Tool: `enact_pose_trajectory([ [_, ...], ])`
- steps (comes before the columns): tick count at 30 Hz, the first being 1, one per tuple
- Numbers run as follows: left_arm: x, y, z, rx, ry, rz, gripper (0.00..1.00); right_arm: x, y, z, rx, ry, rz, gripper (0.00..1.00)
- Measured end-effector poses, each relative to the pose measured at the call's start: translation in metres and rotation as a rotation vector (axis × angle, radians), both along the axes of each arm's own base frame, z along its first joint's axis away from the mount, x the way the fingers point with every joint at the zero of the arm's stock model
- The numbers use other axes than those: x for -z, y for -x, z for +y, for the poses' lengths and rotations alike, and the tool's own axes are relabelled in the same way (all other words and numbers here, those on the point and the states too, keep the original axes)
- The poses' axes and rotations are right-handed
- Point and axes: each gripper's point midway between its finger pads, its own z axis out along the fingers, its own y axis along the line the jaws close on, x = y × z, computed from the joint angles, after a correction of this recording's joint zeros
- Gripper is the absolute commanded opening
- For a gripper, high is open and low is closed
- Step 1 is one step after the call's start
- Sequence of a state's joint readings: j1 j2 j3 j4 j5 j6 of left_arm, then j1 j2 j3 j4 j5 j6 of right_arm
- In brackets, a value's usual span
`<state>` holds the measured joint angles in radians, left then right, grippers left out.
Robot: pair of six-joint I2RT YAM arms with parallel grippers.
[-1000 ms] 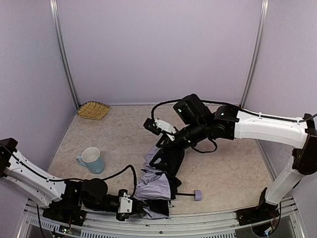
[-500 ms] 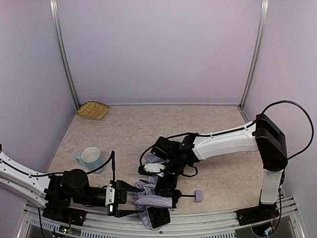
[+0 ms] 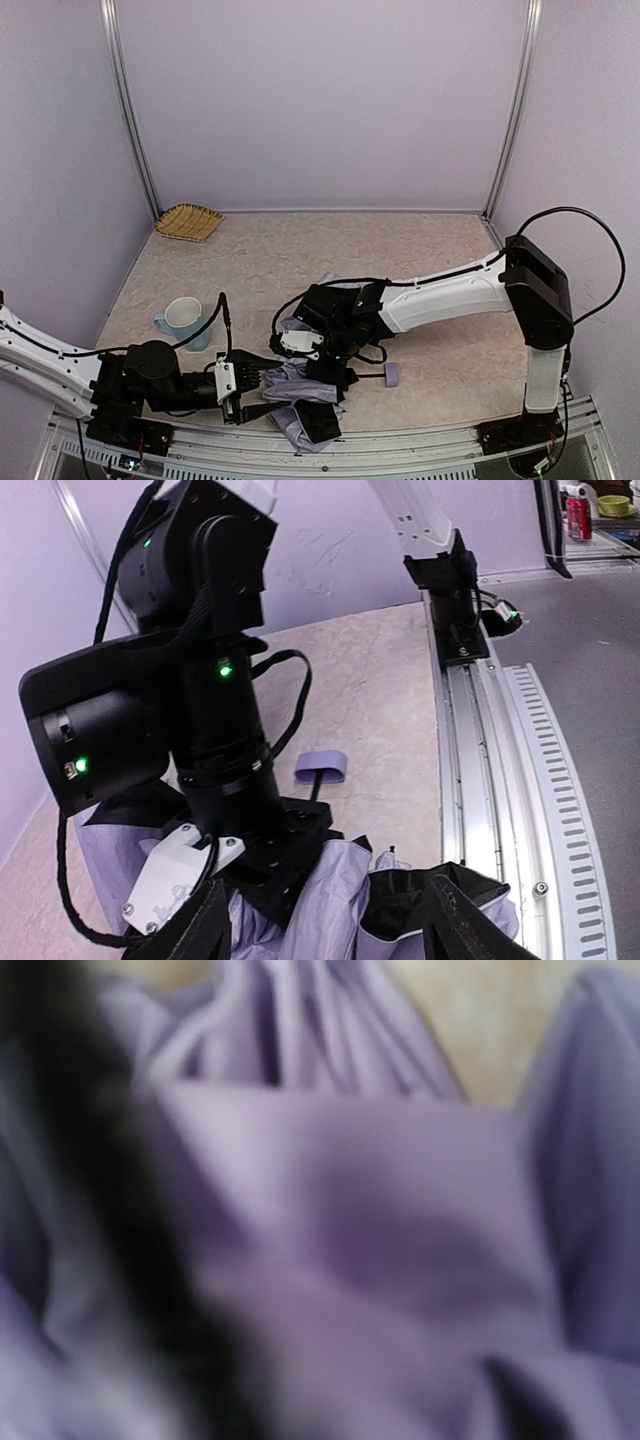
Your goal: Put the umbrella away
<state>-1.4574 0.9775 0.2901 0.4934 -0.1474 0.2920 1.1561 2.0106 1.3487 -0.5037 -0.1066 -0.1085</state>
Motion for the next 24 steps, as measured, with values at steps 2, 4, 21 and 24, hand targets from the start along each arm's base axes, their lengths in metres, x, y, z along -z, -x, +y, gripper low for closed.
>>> enact_pose_trajectory([
  [2,0.0,-0.008,0.002,-0.042,0.001,0.003,0.65,-0.003,-0.002,0.001,0.0,-0.001,-0.027,0.08],
  [4,0.003,-0.019,0.004,-0.092,-0.004,0.012,0.65,-0.013,-0.006,0.001,0.014,-0.014,-0.057,0.0],
  [21,0.004,-0.098,0.021,-0.43,0.035,0.114,0.77,-0.119,-0.175,-0.102,0.448,0.093,-0.604,0.0],
  [24,0.002,-0.1,0.022,-0.438,0.04,0.106,0.77,-0.178,-0.239,-0.149,0.591,0.133,-0.818,0.0],
])
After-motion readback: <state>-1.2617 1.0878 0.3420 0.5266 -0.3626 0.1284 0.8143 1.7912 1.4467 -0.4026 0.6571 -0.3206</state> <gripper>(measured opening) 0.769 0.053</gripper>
